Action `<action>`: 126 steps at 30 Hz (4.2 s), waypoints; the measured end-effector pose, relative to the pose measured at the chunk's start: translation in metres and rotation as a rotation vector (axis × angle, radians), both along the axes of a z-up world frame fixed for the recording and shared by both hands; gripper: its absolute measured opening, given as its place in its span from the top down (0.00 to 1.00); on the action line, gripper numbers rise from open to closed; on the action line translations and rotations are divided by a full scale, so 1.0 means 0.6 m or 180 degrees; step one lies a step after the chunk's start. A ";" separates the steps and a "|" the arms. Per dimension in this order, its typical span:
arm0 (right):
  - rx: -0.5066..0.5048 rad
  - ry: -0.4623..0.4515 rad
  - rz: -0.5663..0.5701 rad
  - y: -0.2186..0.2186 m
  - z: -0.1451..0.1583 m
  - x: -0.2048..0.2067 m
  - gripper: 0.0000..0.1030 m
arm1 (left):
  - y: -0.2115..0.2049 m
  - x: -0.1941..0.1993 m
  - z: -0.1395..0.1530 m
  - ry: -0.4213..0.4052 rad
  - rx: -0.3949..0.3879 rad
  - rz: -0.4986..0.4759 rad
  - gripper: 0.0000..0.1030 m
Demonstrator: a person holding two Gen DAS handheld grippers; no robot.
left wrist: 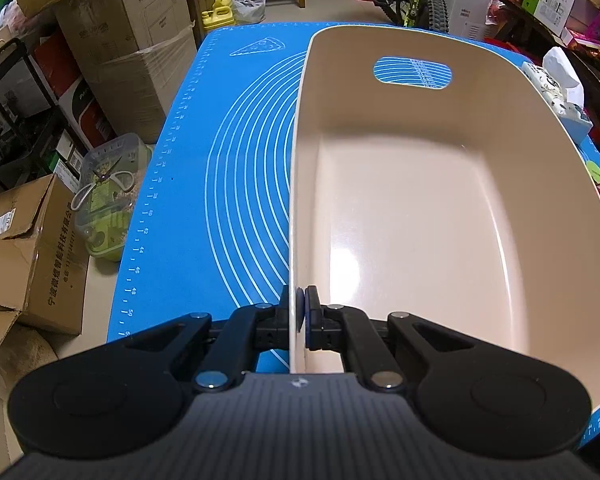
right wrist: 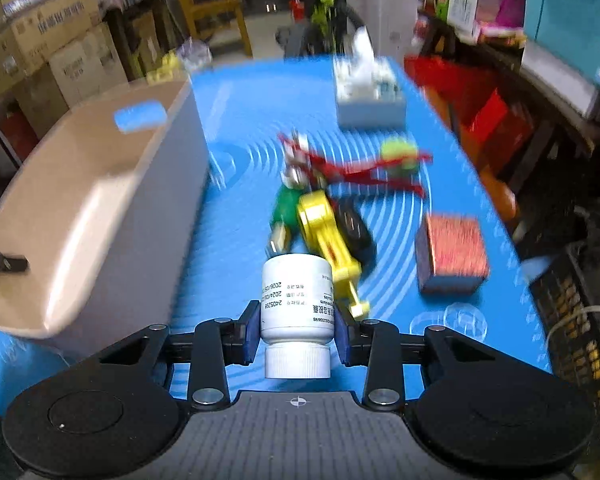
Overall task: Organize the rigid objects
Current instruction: 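Lift the white pill bottle with the right tool and drop it into the bin, then move the right tool to the yellow toy part and grasp it, then carry the yellow toy part with the right tool and release it into the bin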
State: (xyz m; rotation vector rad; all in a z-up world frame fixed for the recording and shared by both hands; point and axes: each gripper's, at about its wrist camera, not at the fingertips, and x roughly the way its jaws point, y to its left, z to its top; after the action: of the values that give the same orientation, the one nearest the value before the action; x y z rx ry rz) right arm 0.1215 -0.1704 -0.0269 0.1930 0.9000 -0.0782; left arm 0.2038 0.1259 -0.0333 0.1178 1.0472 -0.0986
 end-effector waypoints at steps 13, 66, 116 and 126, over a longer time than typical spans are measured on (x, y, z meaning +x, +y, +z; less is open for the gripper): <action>-0.0088 -0.0686 0.0529 0.116 0.108 0.107 0.57 | -0.001 0.002 0.001 0.0014 0.0002 0.0004 0.94; -0.0393 -0.0430 0.0493 -0.001 0.045 0.104 0.30 | -0.002 0.005 -0.004 0.0018 0.0020 -0.0019 0.93; -0.0563 -0.0407 0.0504 0.001 -0.014 0.127 0.68 | -0.006 0.002 0.000 0.0001 0.0077 -0.0049 0.92; -0.0156 -0.1228 0.0209 0.029 0.085 0.096 0.68 | -0.007 0.003 -0.001 0.0003 0.0081 -0.0052 0.92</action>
State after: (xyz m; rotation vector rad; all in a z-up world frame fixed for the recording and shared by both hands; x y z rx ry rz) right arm 0.1789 -0.1530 0.0243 0.1265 0.5186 -0.0012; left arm 0.2053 0.1220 -0.0340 0.1493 1.0488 -0.1003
